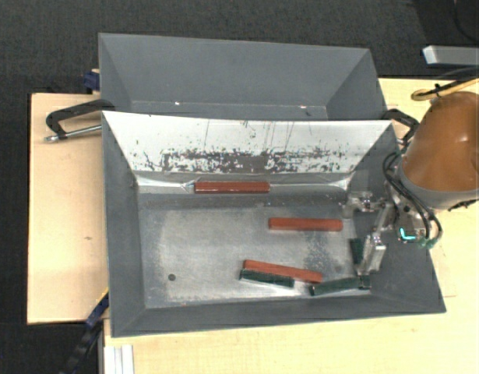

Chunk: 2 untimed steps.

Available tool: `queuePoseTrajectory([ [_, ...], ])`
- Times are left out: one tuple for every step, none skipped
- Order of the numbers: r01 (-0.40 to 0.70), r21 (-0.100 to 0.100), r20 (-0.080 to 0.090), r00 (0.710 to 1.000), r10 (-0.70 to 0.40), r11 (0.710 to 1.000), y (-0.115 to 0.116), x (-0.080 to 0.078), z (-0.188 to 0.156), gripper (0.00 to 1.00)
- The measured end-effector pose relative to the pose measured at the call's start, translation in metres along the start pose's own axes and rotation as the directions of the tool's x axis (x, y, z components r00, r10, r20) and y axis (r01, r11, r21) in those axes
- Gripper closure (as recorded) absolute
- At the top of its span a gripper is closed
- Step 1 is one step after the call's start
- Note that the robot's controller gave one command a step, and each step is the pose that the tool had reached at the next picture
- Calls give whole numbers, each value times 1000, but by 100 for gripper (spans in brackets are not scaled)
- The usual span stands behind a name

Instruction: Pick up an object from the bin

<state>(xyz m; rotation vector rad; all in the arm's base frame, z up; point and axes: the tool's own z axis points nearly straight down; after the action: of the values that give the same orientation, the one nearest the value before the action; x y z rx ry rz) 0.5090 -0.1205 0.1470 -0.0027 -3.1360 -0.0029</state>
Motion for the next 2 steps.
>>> queuePoseTrajectory([
  [2, 1, 6, 1000, -2, 1000, 0, -1, -3, 0],
  [-65, 1, 13, 998, 65, 998, -4, -11, 22, 0],
])
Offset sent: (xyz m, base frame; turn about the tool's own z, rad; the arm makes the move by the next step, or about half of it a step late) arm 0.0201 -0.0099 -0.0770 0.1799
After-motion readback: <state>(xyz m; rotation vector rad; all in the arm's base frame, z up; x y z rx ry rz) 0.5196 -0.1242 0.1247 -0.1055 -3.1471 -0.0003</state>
